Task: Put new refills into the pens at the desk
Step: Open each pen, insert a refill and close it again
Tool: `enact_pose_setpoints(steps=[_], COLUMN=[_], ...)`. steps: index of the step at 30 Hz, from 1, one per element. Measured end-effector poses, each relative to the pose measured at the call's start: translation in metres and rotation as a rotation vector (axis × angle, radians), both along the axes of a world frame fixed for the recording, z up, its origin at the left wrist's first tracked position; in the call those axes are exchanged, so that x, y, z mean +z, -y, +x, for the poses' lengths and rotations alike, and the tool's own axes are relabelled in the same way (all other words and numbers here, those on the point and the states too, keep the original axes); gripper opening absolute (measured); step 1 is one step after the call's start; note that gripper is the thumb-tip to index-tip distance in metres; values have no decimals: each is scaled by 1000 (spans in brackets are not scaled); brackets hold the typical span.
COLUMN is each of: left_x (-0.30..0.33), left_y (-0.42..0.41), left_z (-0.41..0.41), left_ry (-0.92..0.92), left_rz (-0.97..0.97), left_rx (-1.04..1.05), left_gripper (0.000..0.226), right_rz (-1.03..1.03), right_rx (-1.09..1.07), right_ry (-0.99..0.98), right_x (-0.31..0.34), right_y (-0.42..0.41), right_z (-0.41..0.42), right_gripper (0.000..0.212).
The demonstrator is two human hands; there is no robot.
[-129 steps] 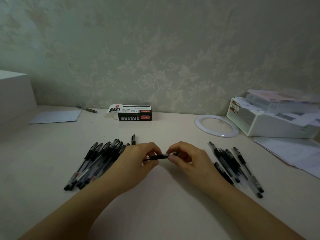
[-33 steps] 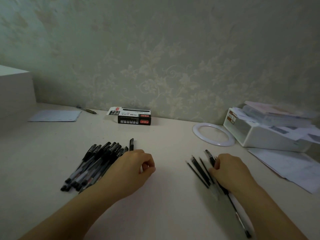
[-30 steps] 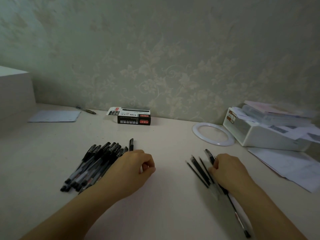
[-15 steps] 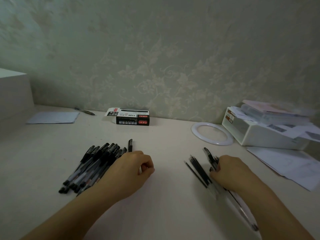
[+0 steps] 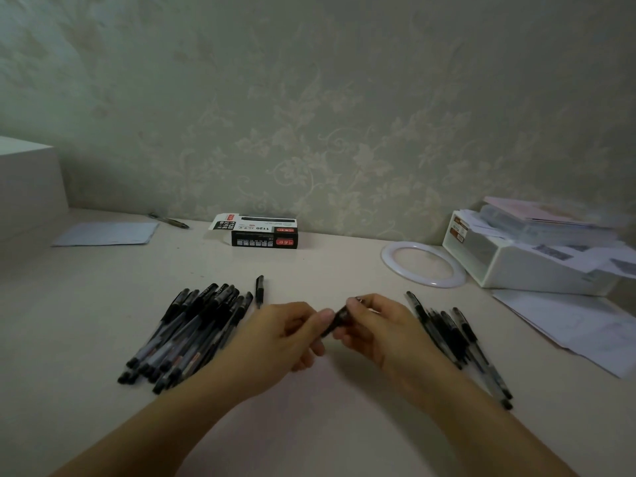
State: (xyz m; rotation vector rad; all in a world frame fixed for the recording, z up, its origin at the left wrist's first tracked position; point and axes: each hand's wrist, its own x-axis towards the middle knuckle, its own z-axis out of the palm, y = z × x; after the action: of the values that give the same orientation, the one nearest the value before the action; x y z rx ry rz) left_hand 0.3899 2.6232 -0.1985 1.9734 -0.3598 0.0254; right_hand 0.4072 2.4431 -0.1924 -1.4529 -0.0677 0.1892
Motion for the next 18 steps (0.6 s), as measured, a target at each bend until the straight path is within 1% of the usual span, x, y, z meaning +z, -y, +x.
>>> enact_pose_setpoints(steps=[2,3,5,7,9,12,16,18], left_x=[-1,-2,-4,-5,-5,-6,-2,0], left_y=[0,-1,-2,-2,-1,0,-2,-5], left_z=[0,1,3,3,1,1,3,4], left_ry=[-13,0,72,147,206,249,344,367], left_rz=[15,50,153,202,251,305,362,367], left_rx=[-11,0,31,29,1,-13,5,30], left_gripper=[24,18,15,14,15,20,23,30], right_rz=[36,18,-78,-116,-147,-162,-68,-27], right_rx=[20,16,5,36,85,96,132,136], right_ry=[20,47,115,147,168,205,217,230], right_x=[-6,-7,-8,-8,-9,-12,-10,-8], right_y=[-5,-6,-5,-5,-6,-11,-10,-9], right_z=[-1,0,1,1,-1,-3,-2,-3], right_gripper=[16,14,11,9,10,12,13,12])
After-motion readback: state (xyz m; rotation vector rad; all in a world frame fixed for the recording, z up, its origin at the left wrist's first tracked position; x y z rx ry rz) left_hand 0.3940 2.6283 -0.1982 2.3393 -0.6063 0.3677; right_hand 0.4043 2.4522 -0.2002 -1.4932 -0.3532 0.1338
